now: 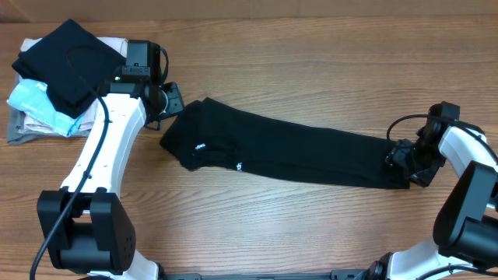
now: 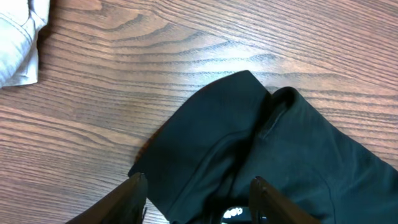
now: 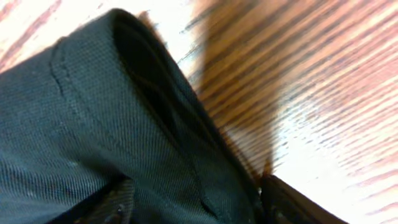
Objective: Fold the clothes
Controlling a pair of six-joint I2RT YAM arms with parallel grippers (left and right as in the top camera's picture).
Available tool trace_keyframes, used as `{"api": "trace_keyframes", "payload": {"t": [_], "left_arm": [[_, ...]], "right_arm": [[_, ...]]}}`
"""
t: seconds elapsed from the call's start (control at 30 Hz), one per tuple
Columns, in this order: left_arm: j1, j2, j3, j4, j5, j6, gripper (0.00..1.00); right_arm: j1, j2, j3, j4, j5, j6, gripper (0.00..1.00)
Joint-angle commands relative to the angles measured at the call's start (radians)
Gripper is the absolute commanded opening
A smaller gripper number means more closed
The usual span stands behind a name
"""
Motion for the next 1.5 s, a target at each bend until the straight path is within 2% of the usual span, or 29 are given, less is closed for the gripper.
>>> {"api": "trace_keyframes", "payload": {"t": [0.0,0.03,0.1,0.2,0.3,0.33,0.4,0.53,0.67,0.77,0.9,1.17,1.47], "left_arm": [[0.005,-0.016,0.015,0.005,-0.014,-0.003,0.69],[0.005,-0.016,0.015,0.006,-0.014,-0.003,0.74],[0.006,-0.016,0.015,0.013,-0.013,-0.008,0.74],[0.013,-0.016,0.015,0.027,-0.014,-0.01,0.8],[0.032,-0.016,0.015,0.04,-0.014,-0.026,0.82],[0.039,-0.016,0.015,0.043,-0.014,-0.026,0.83],[0.056,-0.016,0.015,0.05,-0.023,-0.026,0.87],[0.093,-0.016,0.015,0.049,-0.033,-0.026,0.89],[0.121,-0.016,0.015,0.053,-0.039,-0.026,0.92],[0.129,-0.016,0.014,0.052,-0.038,-0.025,1.0],[0.129,-0.016,0.014,0.051,-0.036,-0.026,1.0],[0.129,-0.016,0.014,0.048,-0.036,-0.025,1.0],[0.129,-0.016,0.014,0.048,-0.036,-0.025,1.0]], "right_arm": [[0.002,-0.007,-0.006,0.011,-0.005,-0.001,0.69],[0.003,-0.007,-0.01,0.012,-0.012,-0.001,0.66],[0.004,-0.007,-0.025,0.028,-0.012,-0.001,0.59],[0.004,-0.007,-0.075,0.096,-0.012,0.0,0.59],[0.003,-0.007,-0.132,0.176,-0.011,-0.001,0.51],[0.002,-0.007,-0.146,0.196,-0.01,-0.001,0.46],[-0.006,-0.007,-0.15,0.204,0.012,-0.001,0.22],[-0.026,-0.007,-0.139,0.205,0.022,-0.001,0.04],[-0.039,-0.007,-0.114,0.2,0.035,-0.005,0.04],[-0.058,-0.007,-0.071,0.18,0.044,-0.005,0.04],[-0.109,-0.007,0.027,0.105,0.051,-0.016,0.04],[-0.219,-0.008,0.28,-0.081,0.047,-0.131,0.04],[-0.165,-0.009,0.514,-0.294,-0.079,-0.131,0.04]]}}
